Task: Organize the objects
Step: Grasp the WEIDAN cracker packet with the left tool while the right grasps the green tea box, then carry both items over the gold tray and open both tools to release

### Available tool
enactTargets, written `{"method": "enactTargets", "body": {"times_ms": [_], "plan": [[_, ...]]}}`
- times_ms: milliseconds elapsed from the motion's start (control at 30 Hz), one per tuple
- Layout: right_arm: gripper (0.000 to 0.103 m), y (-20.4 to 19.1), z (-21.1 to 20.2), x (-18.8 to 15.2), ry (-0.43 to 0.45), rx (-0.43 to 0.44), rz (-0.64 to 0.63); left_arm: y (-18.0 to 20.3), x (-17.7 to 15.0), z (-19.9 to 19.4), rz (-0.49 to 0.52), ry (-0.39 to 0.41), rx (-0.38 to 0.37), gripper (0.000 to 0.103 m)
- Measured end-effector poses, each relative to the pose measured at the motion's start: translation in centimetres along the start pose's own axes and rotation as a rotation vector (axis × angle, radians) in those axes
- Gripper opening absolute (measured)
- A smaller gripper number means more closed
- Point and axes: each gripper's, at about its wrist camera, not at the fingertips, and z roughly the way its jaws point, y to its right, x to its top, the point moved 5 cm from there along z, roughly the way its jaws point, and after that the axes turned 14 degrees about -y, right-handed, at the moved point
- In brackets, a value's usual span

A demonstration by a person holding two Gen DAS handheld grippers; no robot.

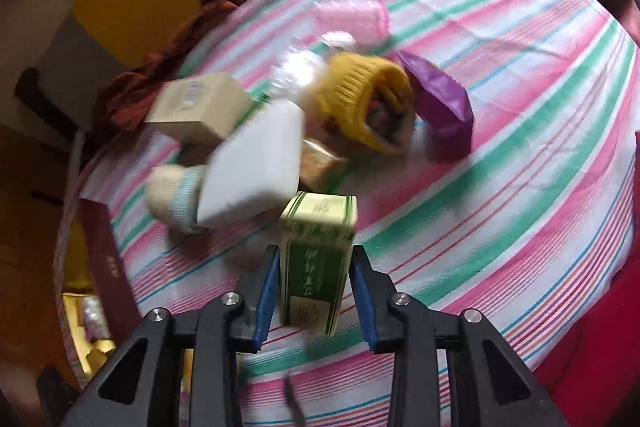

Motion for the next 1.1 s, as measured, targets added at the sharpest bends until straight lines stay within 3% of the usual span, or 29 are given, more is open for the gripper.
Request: {"method": "enactTargets", "body": {"times_ms": [400, 500, 567, 633, 700, 967, 1100], "plan": [[0.034, -1.5, -2.9, -2.4, 0.134, 0.002, -0.103, -0.1, -2.0, -4.5, -0.016, 0.105, -0.045, 0.049], [0.034, -0.8, -3.2, -2.5, 0.111, -0.039, -0.070, -1.1, -2.4, -5.8, -0.050, 0.133, -0.050, 0.049], [0.042, -0.2, -2.7, -2.1, 0.079, -0.019, -0.014, -1.8, -2.4, -6.4, -0.069, 0.146, -0.046, 0.049], [0.061, 0.3, -2.1, -1.5, 0.063, -0.021, 0.025, -2.2, -2.6, -6.9, -0.081, 0.156, -0.043, 0.049], [0.065, 0.5, -1.1, -0.8, 0.031, -0.050, 0.052, -2.5, -2.8, -7.4, -0.089, 0.168, -0.043, 0.050], [0.065, 1.1, 2.9, 1.7, -0.017, -0.126, 0.099, -3.4, -3.8, -8.9, -0.113, 0.199, -0.059, 0.050], [0.041, 0.6, 3.0, 1.2, -0.026, -0.160, 0.042, -4.1, -4.1, -9.2, -0.131, 0.205, -0.065, 0.050]]}}
